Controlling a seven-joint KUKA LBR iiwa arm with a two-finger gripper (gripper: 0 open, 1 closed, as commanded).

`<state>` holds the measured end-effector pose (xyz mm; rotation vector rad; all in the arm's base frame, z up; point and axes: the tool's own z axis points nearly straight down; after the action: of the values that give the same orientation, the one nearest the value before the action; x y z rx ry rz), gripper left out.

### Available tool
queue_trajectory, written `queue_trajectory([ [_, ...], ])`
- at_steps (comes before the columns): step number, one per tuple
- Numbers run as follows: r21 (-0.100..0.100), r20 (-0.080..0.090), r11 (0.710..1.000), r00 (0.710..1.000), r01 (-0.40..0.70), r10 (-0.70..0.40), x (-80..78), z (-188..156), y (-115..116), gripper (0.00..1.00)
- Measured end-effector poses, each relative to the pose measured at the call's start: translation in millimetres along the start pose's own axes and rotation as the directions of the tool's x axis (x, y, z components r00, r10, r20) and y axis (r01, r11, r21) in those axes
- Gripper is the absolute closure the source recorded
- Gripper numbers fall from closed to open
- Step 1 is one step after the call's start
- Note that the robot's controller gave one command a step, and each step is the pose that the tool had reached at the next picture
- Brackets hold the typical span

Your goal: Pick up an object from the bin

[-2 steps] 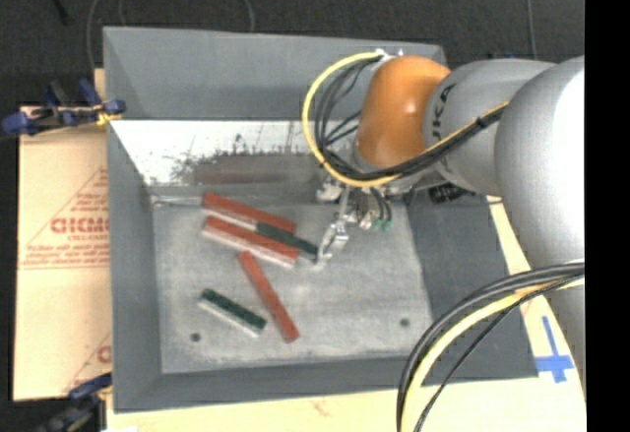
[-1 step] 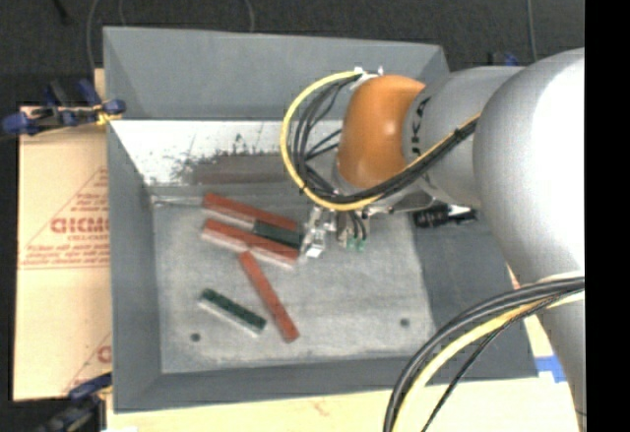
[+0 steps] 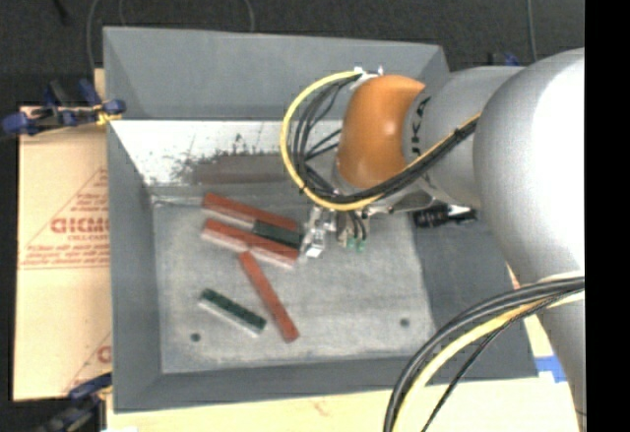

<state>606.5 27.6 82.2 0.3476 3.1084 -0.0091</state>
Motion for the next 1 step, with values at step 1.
queue_trajectory([
  [1,-0.002,-0.016,1.000,1.000,0.016,-0.016,1.6,-42.3,-26.6,1.00],
])
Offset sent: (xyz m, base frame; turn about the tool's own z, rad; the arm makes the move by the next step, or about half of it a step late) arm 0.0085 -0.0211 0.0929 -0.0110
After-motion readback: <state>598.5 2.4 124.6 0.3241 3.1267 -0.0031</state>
